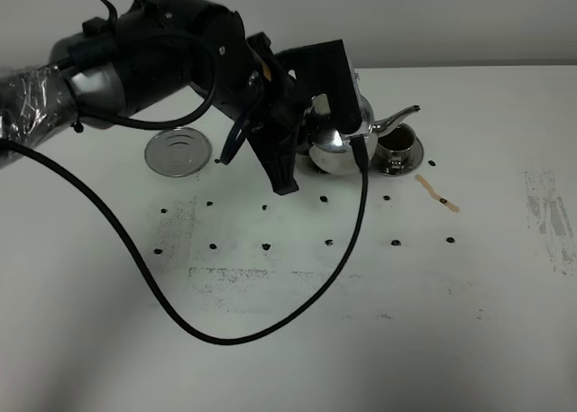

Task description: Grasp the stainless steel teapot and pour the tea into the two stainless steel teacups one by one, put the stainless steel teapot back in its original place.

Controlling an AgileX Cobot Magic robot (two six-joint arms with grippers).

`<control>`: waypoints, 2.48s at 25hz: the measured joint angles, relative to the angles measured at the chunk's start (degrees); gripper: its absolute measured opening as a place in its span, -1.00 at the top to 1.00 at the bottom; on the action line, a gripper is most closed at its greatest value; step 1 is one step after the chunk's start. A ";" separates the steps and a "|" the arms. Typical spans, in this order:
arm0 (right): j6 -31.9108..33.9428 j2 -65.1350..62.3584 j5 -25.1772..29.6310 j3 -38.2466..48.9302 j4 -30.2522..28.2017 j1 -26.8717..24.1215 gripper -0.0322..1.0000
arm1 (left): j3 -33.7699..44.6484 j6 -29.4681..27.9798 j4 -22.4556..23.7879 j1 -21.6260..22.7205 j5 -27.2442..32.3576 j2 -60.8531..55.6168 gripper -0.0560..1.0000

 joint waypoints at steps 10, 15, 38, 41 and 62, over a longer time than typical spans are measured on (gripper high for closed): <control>0.00 0.00 0.00 0.00 0.00 0.00 0.04 | 1.70 -22.66 -0.27 -1.47 -1.15 4.90 0.52; 0.00 0.00 0.00 0.00 0.00 0.00 0.04 | 1.70 -24.55 -0.54 -1.58 -2.09 8.60 0.52; 0.00 0.00 0.00 0.00 0.00 0.00 0.04 | -26.55 5.63 14.55 11.33 19.60 10.40 0.52; 0.00 0.00 0.00 0.00 0.00 0.00 0.04 | -30.22 12.73 14.55 12.83 21.41 13.84 0.52; 0.00 0.00 0.00 0.00 0.00 0.00 0.04 | -39.13 27.95 27.41 7.70 18.30 24.63 0.52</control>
